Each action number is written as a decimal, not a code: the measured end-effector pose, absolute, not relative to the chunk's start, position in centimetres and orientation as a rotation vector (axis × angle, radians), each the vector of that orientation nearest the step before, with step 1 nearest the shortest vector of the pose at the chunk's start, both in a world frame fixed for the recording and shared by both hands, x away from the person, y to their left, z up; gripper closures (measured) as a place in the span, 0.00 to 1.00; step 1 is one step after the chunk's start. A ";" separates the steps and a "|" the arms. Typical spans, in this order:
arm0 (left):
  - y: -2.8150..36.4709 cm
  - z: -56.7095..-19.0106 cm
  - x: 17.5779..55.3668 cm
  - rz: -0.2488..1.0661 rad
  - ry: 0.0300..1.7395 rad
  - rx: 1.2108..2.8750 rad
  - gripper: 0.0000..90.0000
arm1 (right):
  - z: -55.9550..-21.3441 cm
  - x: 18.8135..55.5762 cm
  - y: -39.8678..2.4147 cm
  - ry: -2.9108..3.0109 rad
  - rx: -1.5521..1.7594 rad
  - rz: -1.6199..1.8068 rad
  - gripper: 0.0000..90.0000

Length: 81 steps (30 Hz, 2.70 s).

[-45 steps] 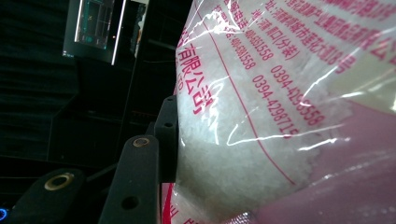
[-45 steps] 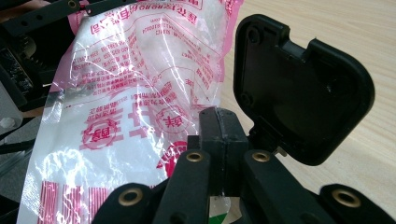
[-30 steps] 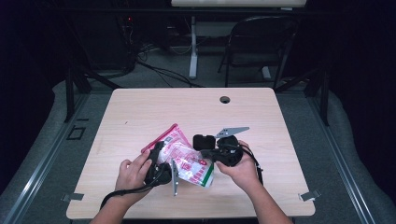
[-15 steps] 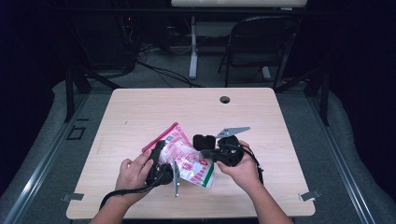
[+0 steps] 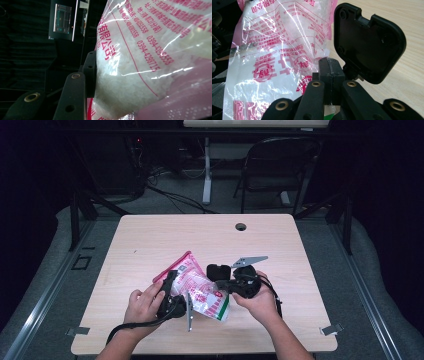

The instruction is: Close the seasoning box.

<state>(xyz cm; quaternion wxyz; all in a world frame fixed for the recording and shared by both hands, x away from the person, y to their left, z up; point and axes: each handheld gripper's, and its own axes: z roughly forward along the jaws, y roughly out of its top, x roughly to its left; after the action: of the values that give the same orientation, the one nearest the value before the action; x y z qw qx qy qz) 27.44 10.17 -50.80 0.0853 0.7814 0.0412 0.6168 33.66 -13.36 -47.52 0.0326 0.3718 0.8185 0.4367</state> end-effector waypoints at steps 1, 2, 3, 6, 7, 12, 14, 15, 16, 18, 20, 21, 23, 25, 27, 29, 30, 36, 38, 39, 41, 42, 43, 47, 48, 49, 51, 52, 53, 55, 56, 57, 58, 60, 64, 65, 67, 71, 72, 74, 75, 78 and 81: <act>10.2 -50.8 27.4 1.838 0.123 2.331 0.69 | -47.6 33.7 -13.4 2.521 1.146 1.346 1.00; 10.1 -50.8 27.4 1.840 0.123 2.336 0.69 | -47.6 33.7 -13.4 2.521 1.147 1.347 1.00; 10.1 -50.9 27.4 1.839 0.127 2.337 0.69 | -47.6 33.6 -13.4 2.517 1.151 1.349 1.00; 10.0 -50.8 27.4 1.851 0.114 2.333 0.69 | -47.7 33.6 -13.3 2.509 1.159 1.360 1.00; 10.0 -50.9 27.4 1.855 0.110 2.323 0.69 | -47.7 33.6 -13.3 2.512 1.157 1.353 1.00; 9.9 -50.9 27.4 1.863 0.101 2.329 0.70 | -47.8 33.7 -13.4 2.520 1.154 1.342 1.00; 9.9 -50.9 27.4 1.858 0.102 2.335 0.70 | -47.8 33.7 -13.4 2.516 1.158 1.348 1.00; 9.9 -50.9 27.4 1.863 0.096 2.332 0.70 | -47.9 33.7 -13.4 2.515 1.161 1.348 1.00; 9.9 -50.9 27.3 1.865 0.093 2.335 0.70 | -47.9 33.7 -13.4 2.516 1.162 1.348 1.00; 9.8 -50.9 27.3 1.871 0.087 2.334 0.70 | -48.0 33.7 -13.4 2.517 1.166 1.346 1.00; 9.8 -50.8 27.4 1.877 0.077 2.334 0.70 | -48.0 33.7 -13.4 2.519 1.165 1.343 1.00; 9.8 -50.8 27.4 1.878 0.073 2.334 0.70 | -48.0 33.7 -13.4 2.522 1.162 1.338 1.00; 9.7 -50.8 27.3 1.875 0.077 2.343 0.70 | -48.1 33.8 -13.4 2.522 1.164 1.341 1.00; 9.7 -50.8 27.3 1.877 0.072 2.344 0.70 | -48.1 33.8 -13.5 2.524 1.167 1.337 1.00; 9.7 -50.7 27.4 1.888 0.061 2.337 0.70 | -48.2 33.8 -13.5 2.523 1.168 1.338 1.00; 9.6 -50.7 27.4 1.888 0.060 2.338 0.70 | -48.2 33.8 -13.5 2.522 1.169 1.345 1.00; 9.6 -50.7 27.4 1.889 0.059 2.338 0.70 | -48.2 33.8 -13.5 2.520 1.172 1.345 1.00; 9.5 -50.7 27.3 1.900 0.048 2.341 0.70 | -48.3 33.8 -13.5 2.516 1.175 1.349 1.00; 9.5 -50.7 27.3 1.903 0.043 2.342 0.70 | -48.3 33.8 -13.5 2.520 1.173 1.344 1.00; 9.5 -50.7 27.3 1.903 0.042 2.341 0.70 | -48.3 33.8 -13.5 2.520 1.174 1.342 1.00; 9.5 -50.7 27.3 1.901 0.044 2.344 0.70 | -48.3 33.8 -13.5 2.521 1.174 1.342 1.00; 9.5 -50.6 27.3 1.909 0.035 2.343 0.70 | -48.3 33.8 -13.5 2.521 1.175 1.341 1.00; 9.5 -50.6 27.2 1.908 0.036 2.346 0.70 | -48.3 33.8 -13.5 2.520 1.174 1.341 1.00; 9.4 -50.5 27.2 1.908 0.035 2.348 0.70 | -48.3 33.8 -13.6 2.520 1.175 1.342 1.00; 9.4 -50.5 27.2 1.909 0.034 2.348 0.70 | -48.3 33.8 -13.6 2.520 1.174 1.341 1.00; 9.4 -50.5 27.2 1.911 0.032 2.348 0.70 | -48.4 33.8 -13.6 2.520 1.175 1.343 1.00; 9.4 -50.5 27.2 1.912 0.031 2.344 0.70 | -48.4 33.8 -13.6 2.519 1.176 1.344 1.00; 9.4 -50.5 27.2 1.918 0.025 2.343 0.70 | -48.4 33.8 -13.6 2.519 1.177 1.343 1.00; 9.4 -50.5 27.1 1.919 0.024 2.344 0.70 | -48.4 33.8 -13.6 2.519 1.175 1.343 1.00; 9.4 -50.4 27.1 1.917 0.023 2.345 0.70 | -48.4 33.8 -13.6 2.519 1.176 1.343 1.00; 9.3 -50.4 27.1 1.921 0.019 2.343 0.70 | -48.4 33.8 -13.6 2.518 1.176 1.343 1.00; 9.3 -50.4 27.1 1.920 0.020 2.343 0.70 | -48.4 33.8 -13.6 2.518 1.177 1.344 1.00; 9.3 -50.4 27.1 1.920 0.019 2.345 0.70 | -48.4 33.8 -13.6 2.518 1.177 1.343 1.00; 9.3 -50.3 27.1 1.923 0.014 2.342 0.70 | -48.4 33.8 -13.6 2.522 1.175 1.342 1.00; 9.3 -50.3 27.1 1.921 0.015 2.345 0.70 | -48.4 33.8 -13.6 2.521 1.177 1.342 1.00; 9.3 -50.3 27.1 1.920 0.015 2.344 0.70 | -48.4 33.9 -13.6 2.523 1.177 1.341 1.00; 9.2 -50.2 27.1 1.920 0.014 2.345 0.70 | -48.4 33.8 -13.6 2.522 1.177 1.341 1.00; 9.2 -50.2 27.1 1.919 0.010 2.348 0.70 | -48.5 33.8 -13.6 2.516 1.184 1.351 1.00; 9.2 -50.2 27.1 1.920 0.008 2.349 0.70 | -48.5 33.8 -13.6 2.517 1.183 1.351 1.00; 9.2 -50.2 27.1 1.920 0.004 2.348 0.70 | -48.5 33.8 -13.6 2.518 1.184 1.349 1.00; 9.2 -50.2 27.1 1.925 -0.001 2.347 0.70 | -48.5 33.8 -13.6 2.517 1.184 1.348 1.00; 9.1 -50.1 27.0 1.927 -0.009 2.352 0.70 | -48.5 33.8 -13.6 2.519 1.183 1.346 1.00; 9.1 -50.1 27.0 1.931 -0.017 2.355 0.70 | -48.5 33.8 -13.6 2.521 1.182 1.342 1.00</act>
<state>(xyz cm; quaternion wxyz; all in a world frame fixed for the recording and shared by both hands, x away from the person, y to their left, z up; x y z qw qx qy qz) 27.02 9.08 -50.05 0.0482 0.7724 -0.0055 0.6332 33.82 -13.64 -48.48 0.0254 0.3822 0.8153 0.4341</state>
